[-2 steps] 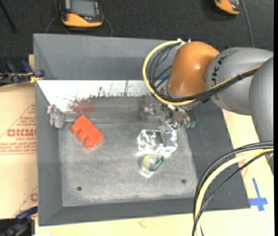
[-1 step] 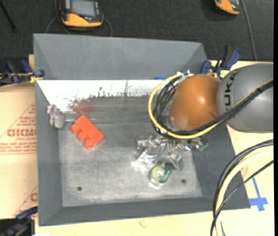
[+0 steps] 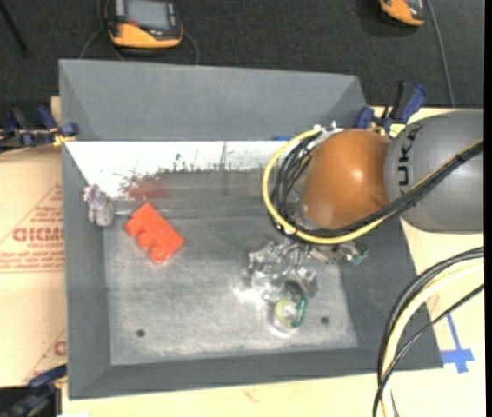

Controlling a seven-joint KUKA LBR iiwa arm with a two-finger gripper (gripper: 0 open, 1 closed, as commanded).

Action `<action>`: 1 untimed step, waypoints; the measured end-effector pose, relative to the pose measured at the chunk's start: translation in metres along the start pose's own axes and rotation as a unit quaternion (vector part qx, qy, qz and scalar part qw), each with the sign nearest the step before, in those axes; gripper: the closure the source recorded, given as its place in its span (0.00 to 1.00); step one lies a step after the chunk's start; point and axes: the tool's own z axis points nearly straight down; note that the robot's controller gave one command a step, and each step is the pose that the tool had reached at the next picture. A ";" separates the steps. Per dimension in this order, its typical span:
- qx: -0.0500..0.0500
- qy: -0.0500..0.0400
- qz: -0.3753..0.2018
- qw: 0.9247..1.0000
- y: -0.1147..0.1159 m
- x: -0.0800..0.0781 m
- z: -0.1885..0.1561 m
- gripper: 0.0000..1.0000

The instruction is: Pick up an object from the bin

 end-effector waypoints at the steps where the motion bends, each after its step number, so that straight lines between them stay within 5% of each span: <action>1: 0.000 0.002 0.016 1.000 0.013 0.045 -0.171 1.00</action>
Offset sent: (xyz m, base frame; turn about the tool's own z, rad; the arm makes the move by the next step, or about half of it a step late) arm -0.0424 -0.0235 0.1672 0.0266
